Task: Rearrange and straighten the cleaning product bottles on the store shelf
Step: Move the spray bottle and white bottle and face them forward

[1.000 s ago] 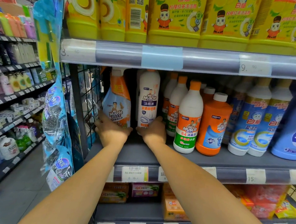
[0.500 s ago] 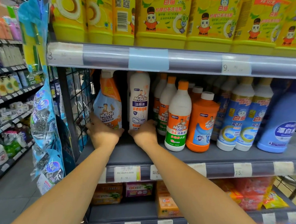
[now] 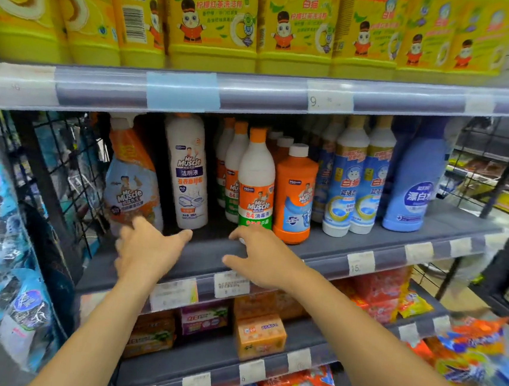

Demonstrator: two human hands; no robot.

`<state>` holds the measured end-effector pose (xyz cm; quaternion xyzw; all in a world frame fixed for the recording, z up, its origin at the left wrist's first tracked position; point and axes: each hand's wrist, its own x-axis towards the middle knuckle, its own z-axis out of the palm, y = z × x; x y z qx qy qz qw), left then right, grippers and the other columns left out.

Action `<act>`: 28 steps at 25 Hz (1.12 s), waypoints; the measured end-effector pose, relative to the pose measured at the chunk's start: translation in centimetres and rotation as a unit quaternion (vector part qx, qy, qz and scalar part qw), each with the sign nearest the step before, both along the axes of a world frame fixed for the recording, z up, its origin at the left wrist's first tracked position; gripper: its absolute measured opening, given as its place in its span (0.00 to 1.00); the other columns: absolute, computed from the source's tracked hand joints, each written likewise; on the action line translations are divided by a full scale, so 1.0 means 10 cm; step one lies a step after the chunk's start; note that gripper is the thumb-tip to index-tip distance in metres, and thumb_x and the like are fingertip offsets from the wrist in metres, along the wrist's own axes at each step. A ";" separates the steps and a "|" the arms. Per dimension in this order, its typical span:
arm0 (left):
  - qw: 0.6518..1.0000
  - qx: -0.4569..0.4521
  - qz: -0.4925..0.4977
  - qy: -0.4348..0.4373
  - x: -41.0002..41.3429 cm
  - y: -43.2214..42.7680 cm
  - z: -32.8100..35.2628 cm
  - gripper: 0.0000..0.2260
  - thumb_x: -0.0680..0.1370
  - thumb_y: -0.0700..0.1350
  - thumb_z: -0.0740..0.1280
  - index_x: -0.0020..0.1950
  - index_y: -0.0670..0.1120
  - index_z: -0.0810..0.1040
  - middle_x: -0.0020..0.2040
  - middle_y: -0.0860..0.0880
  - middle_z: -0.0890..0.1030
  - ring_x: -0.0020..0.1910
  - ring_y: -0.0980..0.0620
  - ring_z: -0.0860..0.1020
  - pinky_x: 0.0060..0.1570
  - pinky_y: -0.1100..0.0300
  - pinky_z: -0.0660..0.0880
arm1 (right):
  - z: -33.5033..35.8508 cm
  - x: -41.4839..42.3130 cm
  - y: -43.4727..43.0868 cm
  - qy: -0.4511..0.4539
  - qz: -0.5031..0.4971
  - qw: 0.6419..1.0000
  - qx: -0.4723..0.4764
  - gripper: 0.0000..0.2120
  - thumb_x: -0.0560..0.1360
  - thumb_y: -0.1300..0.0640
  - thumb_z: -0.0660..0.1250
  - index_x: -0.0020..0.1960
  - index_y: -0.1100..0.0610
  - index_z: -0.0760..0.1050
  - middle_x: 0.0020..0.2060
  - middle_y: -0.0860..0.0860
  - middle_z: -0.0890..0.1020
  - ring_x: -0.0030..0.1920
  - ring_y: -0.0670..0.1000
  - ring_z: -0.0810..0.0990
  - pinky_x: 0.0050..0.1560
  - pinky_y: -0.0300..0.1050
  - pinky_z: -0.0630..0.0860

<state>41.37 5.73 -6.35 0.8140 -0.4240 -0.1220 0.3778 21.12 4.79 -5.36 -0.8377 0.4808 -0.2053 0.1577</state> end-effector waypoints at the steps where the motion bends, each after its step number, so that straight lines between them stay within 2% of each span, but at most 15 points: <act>1: 0.997 0.001 -0.040 -0.068 -0.18 0.15 0.02 0.37 0.67 0.65 0.70 0.69 0.46 0.66 0.68 0.41 0.70 0.66 0.38 0.69 0.61 0.41 0.70 | 0.01 -0.14 0.06 0.006 0.001 1.000 -0.011 0.25 0.74 0.45 0.67 0.68 0.54 0.70 0.64 0.52 0.74 0.63 0.51 0.72 0.61 0.45 0.71; 4: 0.954 -0.039 -0.215 -0.207 -0.71 0.46 0.04 0.30 0.70 0.63 0.67 0.69 0.53 0.69 0.66 0.48 0.73 0.64 0.45 0.71 0.60 0.47 0.70 | -0.03 -0.56 0.25 0.024 -0.028 0.998 -0.041 0.25 0.74 0.45 0.67 0.68 0.52 0.69 0.65 0.51 0.72 0.64 0.51 0.71 0.61 0.44 0.69; 7: 0.875 -0.003 -0.369 -0.312 -1.19 0.51 -0.03 0.30 0.70 0.64 0.65 0.70 0.55 0.66 0.67 0.51 0.70 0.65 0.47 0.69 0.62 0.50 0.68 | -0.10 -1.06 0.43 0.087 -0.099 0.990 -0.052 0.25 0.74 0.44 0.66 0.67 0.53 0.67 0.63 0.52 0.71 0.62 0.54 0.71 0.58 0.48 0.71; 9: 0.833 0.021 -0.431 -0.345 -1.47 0.47 -0.07 0.30 0.70 0.64 0.64 0.70 0.55 0.65 0.68 0.50 0.69 0.66 0.46 0.67 0.63 0.50 0.66 | -0.14 -1.41 0.55 0.140 -0.156 0.977 -0.035 0.26 0.74 0.44 0.66 0.68 0.52 0.67 0.61 0.53 0.71 0.61 0.55 0.72 0.57 0.50 0.72; 13: 0.791 0.021 -0.493 -0.363 -2.06 0.37 -0.11 0.31 0.71 0.64 0.63 0.71 0.53 0.65 0.68 0.47 0.70 0.66 0.43 0.67 0.63 0.48 0.65 | -0.16 -2.00 0.75 0.197 -0.231 0.953 0.020 0.26 0.72 0.45 0.67 0.66 0.54 0.68 0.60 0.55 0.71 0.61 0.58 0.72 0.57 0.52 0.74; 16: 0.770 0.018 -0.522 -0.367 -2.48 0.32 -0.10 0.30 0.72 0.63 0.63 0.70 0.50 0.67 0.66 0.44 0.72 0.65 0.41 0.68 0.62 0.47 0.66 | -0.18 -2.31 0.85 0.197 -0.276 0.939 0.051 0.27 0.72 0.45 0.68 0.66 0.55 0.68 0.60 0.55 0.71 0.60 0.59 0.72 0.52 0.50 0.73; 20: 0.750 0.024 -0.545 -0.374 -2.88 0.26 -0.11 0.30 0.72 0.62 0.65 0.70 0.49 0.67 0.65 0.43 0.72 0.64 0.40 0.69 0.63 0.46 0.66 | -0.24 -2.60 0.89 0.187 -0.287 0.936 0.075 0.31 0.72 0.44 0.69 0.70 0.54 0.66 0.63 0.55 0.70 0.61 0.58 0.72 0.56 0.51 0.74; 25: 0.749 0.032 -0.553 -0.363 -3.24 0.15 -0.15 0.26 0.72 0.60 0.65 0.66 0.49 0.70 0.62 0.43 0.73 0.61 0.41 0.71 0.58 0.46 0.68 | -0.25 -2.97 0.78 0.183 -0.284 0.938 0.078 0.31 0.71 0.42 0.70 0.70 0.52 0.66 0.59 0.55 0.71 0.59 0.58 0.73 0.54 0.50 0.73; 28: 0.755 0.046 -0.552 -0.349 -3.47 0.06 -0.16 0.25 0.71 0.59 0.66 0.64 0.49 0.70 0.62 0.43 0.73 0.61 0.41 0.71 0.56 0.46 0.69 | -0.27 -3.20 0.60 0.180 -0.277 0.941 0.072 0.29 0.70 0.44 0.71 0.67 0.53 0.68 0.58 0.55 0.72 0.54 0.57 0.73 0.47 0.48 0.71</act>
